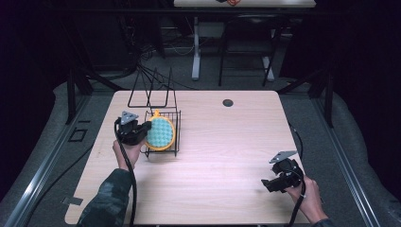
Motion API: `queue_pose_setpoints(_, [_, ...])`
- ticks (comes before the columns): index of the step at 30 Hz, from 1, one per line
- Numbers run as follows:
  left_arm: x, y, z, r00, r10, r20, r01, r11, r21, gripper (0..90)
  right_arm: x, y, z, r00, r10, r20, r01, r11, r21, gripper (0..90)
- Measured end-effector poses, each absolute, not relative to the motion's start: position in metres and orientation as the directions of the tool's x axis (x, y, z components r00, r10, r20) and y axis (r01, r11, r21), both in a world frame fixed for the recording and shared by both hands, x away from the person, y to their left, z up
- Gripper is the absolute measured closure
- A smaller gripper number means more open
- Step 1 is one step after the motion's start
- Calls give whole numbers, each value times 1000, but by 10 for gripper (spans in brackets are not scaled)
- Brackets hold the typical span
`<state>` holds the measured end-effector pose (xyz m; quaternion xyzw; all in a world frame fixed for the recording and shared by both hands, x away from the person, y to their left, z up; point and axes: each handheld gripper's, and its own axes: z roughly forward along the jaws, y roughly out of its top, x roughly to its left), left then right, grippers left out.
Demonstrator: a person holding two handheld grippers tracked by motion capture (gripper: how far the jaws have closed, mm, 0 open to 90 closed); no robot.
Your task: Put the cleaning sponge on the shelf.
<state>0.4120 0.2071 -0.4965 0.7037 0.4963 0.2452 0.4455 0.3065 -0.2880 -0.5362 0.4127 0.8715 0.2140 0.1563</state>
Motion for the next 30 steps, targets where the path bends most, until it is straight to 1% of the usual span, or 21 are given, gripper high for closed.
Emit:
queue_pose_setpoints(6, [418, 206, -499, 383, 917, -110, 495, -103, 863, 879, 307, -288, -538, -607, 789, -95, 653, 564, 505, 124])
queue_pose_setpoints(30, [440, 210, -516, 391, 912, -127, 587, -141, 797, 874, 307, -288, -538, -613, 784, -96, 653, 571, 498, 124])
